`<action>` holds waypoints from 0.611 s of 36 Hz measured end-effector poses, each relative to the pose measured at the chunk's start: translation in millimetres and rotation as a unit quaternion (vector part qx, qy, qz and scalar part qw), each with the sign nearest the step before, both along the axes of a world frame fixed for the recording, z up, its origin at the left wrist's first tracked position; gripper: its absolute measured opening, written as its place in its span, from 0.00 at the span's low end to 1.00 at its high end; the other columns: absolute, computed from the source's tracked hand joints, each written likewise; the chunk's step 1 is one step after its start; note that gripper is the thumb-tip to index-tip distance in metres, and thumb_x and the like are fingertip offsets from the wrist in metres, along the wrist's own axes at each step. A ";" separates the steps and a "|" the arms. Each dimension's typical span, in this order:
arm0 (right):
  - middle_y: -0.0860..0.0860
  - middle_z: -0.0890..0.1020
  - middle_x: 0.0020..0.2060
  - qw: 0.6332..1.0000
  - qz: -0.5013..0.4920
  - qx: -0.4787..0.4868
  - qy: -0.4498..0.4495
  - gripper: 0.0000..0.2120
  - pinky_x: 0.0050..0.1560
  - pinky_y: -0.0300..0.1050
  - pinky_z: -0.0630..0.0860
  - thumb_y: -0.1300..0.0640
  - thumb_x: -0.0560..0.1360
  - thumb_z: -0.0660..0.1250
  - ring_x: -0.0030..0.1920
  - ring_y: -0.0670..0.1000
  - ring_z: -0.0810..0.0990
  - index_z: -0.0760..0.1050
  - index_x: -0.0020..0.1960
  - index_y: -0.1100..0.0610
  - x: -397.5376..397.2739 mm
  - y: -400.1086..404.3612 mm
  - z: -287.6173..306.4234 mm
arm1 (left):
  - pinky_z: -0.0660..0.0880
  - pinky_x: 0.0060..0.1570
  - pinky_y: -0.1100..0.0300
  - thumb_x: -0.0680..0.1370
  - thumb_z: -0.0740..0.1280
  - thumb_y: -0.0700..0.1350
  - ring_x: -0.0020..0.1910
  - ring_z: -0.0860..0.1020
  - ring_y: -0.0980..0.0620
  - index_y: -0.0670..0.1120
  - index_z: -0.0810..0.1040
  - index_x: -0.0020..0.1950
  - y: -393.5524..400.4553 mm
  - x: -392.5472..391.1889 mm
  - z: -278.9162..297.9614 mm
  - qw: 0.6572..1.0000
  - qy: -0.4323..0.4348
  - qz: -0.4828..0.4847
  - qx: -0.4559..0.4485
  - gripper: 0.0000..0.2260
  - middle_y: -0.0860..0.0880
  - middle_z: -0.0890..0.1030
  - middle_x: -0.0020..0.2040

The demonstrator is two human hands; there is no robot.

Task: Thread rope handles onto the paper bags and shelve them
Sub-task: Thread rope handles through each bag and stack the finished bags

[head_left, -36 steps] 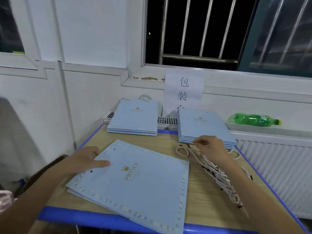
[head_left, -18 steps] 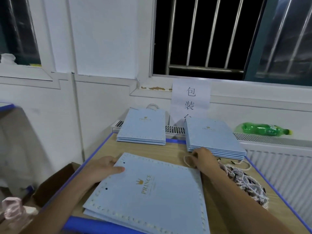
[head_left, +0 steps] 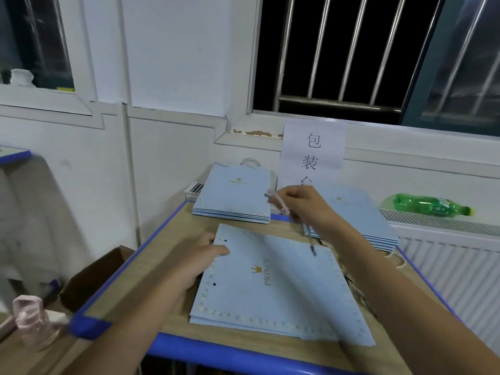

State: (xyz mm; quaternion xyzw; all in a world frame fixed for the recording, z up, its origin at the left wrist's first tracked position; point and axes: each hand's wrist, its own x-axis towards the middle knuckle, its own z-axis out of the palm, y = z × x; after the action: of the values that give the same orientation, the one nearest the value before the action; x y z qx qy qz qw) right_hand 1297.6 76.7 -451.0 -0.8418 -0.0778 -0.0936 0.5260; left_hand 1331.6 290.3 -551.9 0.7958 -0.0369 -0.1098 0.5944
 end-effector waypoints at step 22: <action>0.51 0.80 0.37 0.981 -0.105 -0.151 0.062 0.04 0.26 0.25 0.67 0.62 0.77 0.63 0.31 0.42 0.74 0.77 0.46 0.58 13.3 3.9 -72.0 | 0.72 0.32 0.67 0.78 0.66 0.41 0.42 0.79 0.57 0.44 0.72 0.63 -4.0 -10.7 -0.4 0.998 -0.044 -0.007 -0.035 0.14 0.53 0.79 0.48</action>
State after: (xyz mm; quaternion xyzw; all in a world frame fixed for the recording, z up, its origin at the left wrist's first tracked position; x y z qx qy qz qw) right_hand 1310.9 80.6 -523.1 -0.9190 0.0300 -0.0832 0.3842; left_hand 1320.8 286.3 -552.4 0.7784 -0.0725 -0.0774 0.6187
